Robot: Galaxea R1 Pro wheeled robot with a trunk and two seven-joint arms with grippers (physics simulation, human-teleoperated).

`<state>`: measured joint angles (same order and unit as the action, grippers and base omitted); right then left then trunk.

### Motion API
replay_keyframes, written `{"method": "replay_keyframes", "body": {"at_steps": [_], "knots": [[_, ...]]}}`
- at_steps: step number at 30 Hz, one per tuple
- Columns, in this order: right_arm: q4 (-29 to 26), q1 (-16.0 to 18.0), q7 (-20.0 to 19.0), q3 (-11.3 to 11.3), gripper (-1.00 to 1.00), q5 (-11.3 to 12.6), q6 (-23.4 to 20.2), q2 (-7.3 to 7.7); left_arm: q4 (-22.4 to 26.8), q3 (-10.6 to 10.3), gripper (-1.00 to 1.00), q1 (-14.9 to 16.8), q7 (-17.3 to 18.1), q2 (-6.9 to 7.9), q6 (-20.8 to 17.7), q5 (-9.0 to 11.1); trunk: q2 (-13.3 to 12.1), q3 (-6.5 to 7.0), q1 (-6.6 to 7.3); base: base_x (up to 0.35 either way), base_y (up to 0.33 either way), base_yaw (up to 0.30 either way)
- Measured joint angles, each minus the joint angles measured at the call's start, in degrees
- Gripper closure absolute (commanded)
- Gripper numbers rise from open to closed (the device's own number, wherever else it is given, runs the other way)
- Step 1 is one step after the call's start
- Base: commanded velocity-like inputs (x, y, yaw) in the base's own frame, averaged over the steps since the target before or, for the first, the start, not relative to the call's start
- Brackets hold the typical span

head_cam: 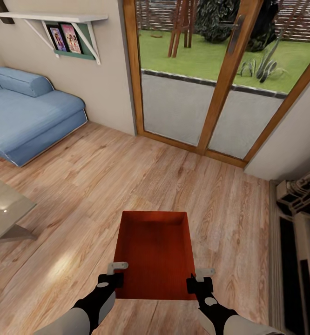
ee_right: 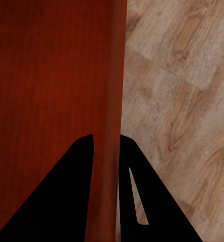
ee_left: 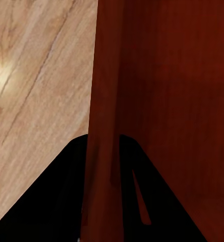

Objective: Move the two storage containers from the living room to the garage. In the garage, place one container on the floor and stack the other container on top of it (either order is fine).

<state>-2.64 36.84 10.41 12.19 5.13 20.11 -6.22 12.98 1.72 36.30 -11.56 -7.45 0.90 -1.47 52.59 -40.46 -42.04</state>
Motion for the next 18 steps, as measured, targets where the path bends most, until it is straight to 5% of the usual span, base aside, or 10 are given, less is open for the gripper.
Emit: {"method": "replay_keyframes", "body": {"at_steps": [13, 18], "knots": [[-0.1, 0.0, 0.1, -0.2, 1.0, -0.2, 0.0, -0.08, 0.1, -0.1, 1.0, 0.0, 0.1, 0.1, 0.0, 0.2, -5.2, 2.34, 2.86, 0.0, 0.0, 0.0], [0.0, 0.0, 0.2, -0.1, 1.0, 0.0, 0.2, -0.2, 0.1, -0.1, 1.0, 0.0, 0.4, 0.25, 0.0, 0.1, -5.2, 2.34, 2.86, 0.0, 0.0, 0.0]]}}
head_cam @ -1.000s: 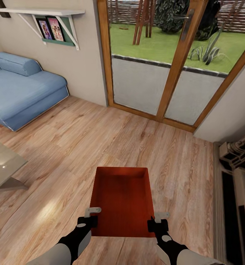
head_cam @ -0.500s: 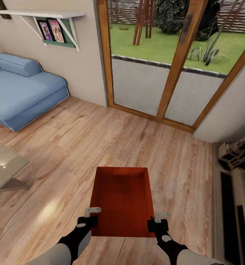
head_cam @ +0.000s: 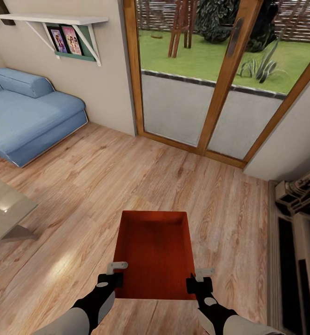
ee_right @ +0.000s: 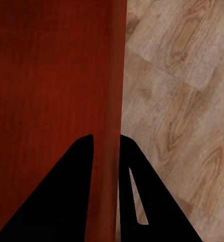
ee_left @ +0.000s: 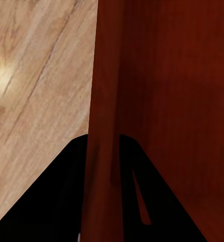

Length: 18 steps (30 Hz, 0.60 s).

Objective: Move the two storage containers from the living room to the garage. In the garage, place one container on the floor and stack the other container on top of it (either order is fine).

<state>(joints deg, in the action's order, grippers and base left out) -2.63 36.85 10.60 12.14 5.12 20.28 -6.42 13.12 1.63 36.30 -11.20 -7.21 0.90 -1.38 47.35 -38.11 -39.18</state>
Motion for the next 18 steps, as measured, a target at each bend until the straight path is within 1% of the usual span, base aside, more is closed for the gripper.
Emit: {"method": "replay_keyframes", "body": {"at_steps": [6, 18], "knots": [[0.0, 0.0, 0.2, 0.5, 1.0, 0.6, 0.1, -0.07, 0.1, -0.1, 1.0, 0.0, 0.1, 0.07, 0.0, 0.0, 0.0, 0.17, 0.0, 0.0, 0.0, 0.0], [0.1, 0.0, 0.3, 0.8, 1.0, 1.0, 0.3, -0.14, 0.1, -0.2, 1.0, 0.0, 0.1, 0.09, 0.0, 0.0, 0.0, 1.25, 0.0, 0.0, 0.0, 0.0]]}}
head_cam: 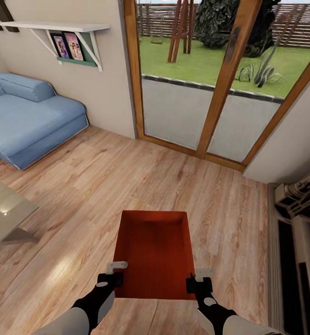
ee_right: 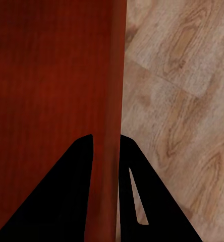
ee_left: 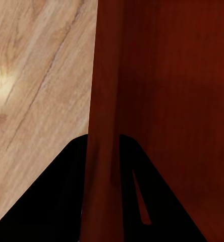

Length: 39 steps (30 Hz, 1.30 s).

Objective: Move the two storage containers from the living room to the garage. In the garage, place one container on the floor and stack the other container on top of it (either order is fine).

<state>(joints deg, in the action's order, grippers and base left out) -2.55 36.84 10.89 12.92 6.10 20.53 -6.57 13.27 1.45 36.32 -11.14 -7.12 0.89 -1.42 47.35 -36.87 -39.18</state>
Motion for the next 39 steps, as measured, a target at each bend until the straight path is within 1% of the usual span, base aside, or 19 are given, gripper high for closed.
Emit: {"method": "replay_keyframes", "body": {"at_steps": [19, 39], "knots": [[0.3, 0.0, 0.0, -0.2, 1.0, -0.2, 0.0, 0.0, -0.3, -0.1, 1.0, 0.0, -0.2, -0.06, 0.0, 0.1, 0.0, 1.77, 0.0, 0.0, 0.0, 0.0], [0.0, 0.0, -0.1, -0.2, 1.0, -0.3, -0.1, 0.08, -0.2, 0.2, 1.0, 0.0, 0.1, -0.03, 0.0, -0.1, 0.0, 3.62, 0.0, 0.0, 0.0, 0.0]]}}
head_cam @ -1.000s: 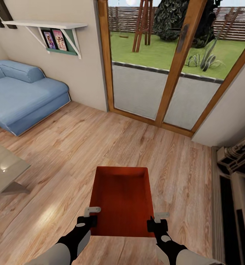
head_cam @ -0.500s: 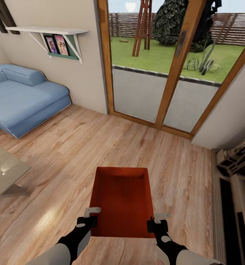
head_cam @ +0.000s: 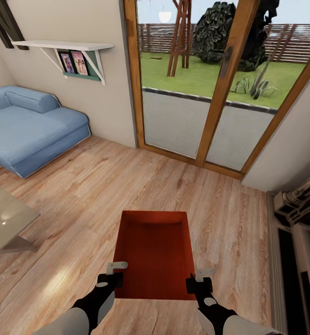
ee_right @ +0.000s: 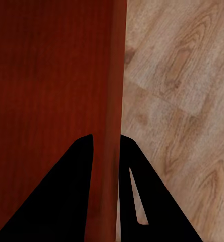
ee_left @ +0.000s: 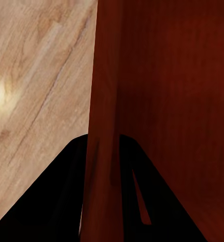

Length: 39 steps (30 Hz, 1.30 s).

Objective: Move the two storage containers from the living room to the garage. In the garage, place one container on the floor and stack the other container on top of it (either order is fine).

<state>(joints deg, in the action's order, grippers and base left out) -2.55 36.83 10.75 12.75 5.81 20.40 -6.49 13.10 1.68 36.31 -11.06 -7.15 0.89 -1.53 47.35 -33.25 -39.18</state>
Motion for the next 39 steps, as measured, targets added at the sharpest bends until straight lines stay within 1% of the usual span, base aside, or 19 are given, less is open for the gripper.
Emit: {"method": "replay_keyframes", "body": {"at_steps": [23, 39], "knots": [[-0.1, 0.0, -0.1, -0.5, 1.0, -0.6, -0.1, 0.08, 0.1, -0.1, 1.0, 0.0, -0.2, -0.09, 0.0, 0.1, 0.0, 2.14, 0.0, 0.0, 0.0, 0.0], [0.0, 0.0, 0.0, -0.1, 1.0, -0.1, 0.0, 0.01, 0.0, 0.0, 1.0, 0.0, -0.1, -0.03, 0.0, 0.0, 0.0, 3.62, 0.0, 0.0, 0.0, 0.0]]}}
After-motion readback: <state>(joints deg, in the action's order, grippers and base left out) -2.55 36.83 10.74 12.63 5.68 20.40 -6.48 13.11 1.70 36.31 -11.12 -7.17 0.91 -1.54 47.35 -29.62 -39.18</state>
